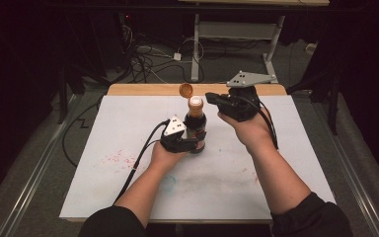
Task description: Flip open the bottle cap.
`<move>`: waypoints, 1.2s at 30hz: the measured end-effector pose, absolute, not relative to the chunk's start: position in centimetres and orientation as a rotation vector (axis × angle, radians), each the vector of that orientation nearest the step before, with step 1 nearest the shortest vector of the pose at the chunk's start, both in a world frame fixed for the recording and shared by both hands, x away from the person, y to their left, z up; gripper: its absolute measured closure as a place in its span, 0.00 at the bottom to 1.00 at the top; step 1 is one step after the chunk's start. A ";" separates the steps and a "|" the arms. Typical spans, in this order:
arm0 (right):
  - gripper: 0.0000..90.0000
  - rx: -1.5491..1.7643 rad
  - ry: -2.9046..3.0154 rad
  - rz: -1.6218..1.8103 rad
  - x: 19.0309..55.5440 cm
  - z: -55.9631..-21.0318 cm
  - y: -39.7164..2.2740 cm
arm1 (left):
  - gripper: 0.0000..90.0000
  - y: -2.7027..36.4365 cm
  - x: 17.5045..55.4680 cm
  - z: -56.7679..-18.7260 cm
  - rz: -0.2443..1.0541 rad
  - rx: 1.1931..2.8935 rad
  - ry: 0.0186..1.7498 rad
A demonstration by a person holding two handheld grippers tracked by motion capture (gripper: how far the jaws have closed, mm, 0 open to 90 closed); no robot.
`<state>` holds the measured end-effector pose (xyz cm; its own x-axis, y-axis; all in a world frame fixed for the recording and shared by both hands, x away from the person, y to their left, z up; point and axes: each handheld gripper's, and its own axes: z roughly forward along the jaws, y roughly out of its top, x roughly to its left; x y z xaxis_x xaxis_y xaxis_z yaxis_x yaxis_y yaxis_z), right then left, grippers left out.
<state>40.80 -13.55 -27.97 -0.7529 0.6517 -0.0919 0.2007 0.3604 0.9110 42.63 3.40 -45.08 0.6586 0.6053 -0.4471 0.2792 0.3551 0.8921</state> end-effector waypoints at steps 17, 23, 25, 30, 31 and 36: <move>1.00 0.842 2.238 1.326 41.5 -35.8 -16.0 | 0.32 3.4 42.6 -45.1 0.253 1.238 0.880; 1.00 0.870 2.270 1.281 41.1 -39.2 -16.8 | 0.32 3.4 42.6 -45.1 0.252 1.236 0.879; 1.00 0.890 2.282 1.279 40.9 -40.5 -17.1 | 0.32 3.4 42.6 -45.1 0.251 1.235 0.881; 0.83 0.960 2.314 1.262 40.3 -43.5 -18.1 | 0.32 3.4 42.6 -45.0 0.255 1.240 0.884; 0.80 0.967 2.312 1.266 40.2 -44.1 -18.4 | 0.32 3.4 42.6 -45.0 0.255 1.239 0.886; 0.48 0.993 2.320 1.249 39.2 -45.9 -19.7 | 0.31 3.4 42.6 -44.9 0.253 1.240 0.896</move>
<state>39.20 -19.75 -45.92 -0.7053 0.7078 0.0410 0.4238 0.3745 0.8247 42.56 3.42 -44.89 0.6472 0.6155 -0.4498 0.2898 0.3472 0.8919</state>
